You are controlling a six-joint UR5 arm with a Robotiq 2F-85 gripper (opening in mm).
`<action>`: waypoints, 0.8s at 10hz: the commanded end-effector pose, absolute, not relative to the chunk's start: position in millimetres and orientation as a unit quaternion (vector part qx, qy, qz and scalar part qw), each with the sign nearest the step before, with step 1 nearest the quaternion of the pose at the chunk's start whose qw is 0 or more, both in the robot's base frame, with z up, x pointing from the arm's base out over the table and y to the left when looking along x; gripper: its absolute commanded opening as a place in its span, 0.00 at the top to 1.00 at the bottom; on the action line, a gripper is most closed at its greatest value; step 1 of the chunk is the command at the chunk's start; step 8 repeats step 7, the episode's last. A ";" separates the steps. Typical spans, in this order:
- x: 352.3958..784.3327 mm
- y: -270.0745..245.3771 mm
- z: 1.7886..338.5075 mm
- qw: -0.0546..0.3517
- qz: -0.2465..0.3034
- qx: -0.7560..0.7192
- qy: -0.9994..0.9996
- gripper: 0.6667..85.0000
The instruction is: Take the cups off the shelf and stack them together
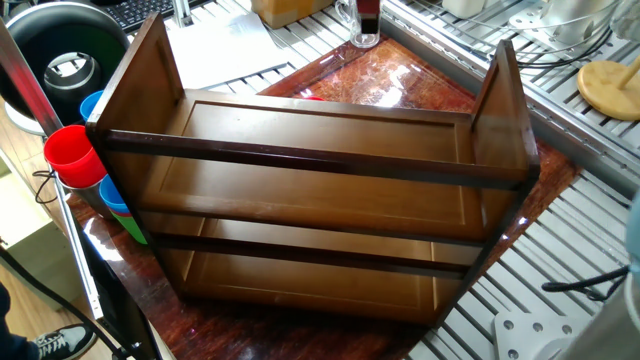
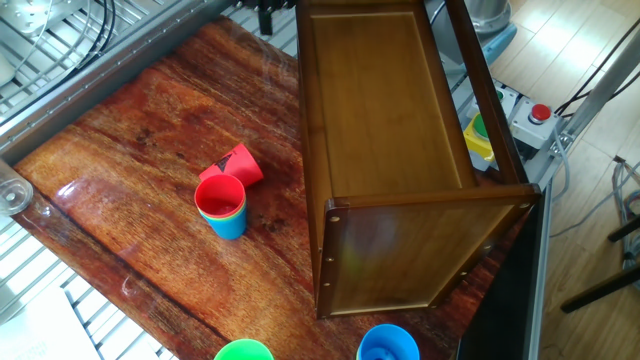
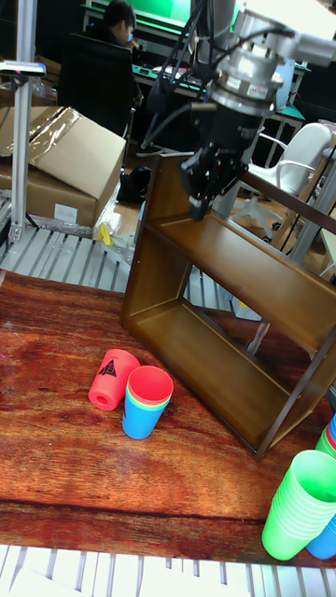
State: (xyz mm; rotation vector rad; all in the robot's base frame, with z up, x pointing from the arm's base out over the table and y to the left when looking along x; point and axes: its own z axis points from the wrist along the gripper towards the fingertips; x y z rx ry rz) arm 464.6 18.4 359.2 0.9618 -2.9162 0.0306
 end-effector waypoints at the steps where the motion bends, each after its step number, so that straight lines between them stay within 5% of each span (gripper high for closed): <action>1: 454.2 26.4 368.5 0.026 -0.002 0.273 -0.962 0.99; 8: 457.3 31.7 368.4 0.019 -0.011 0.272 -0.962 0.99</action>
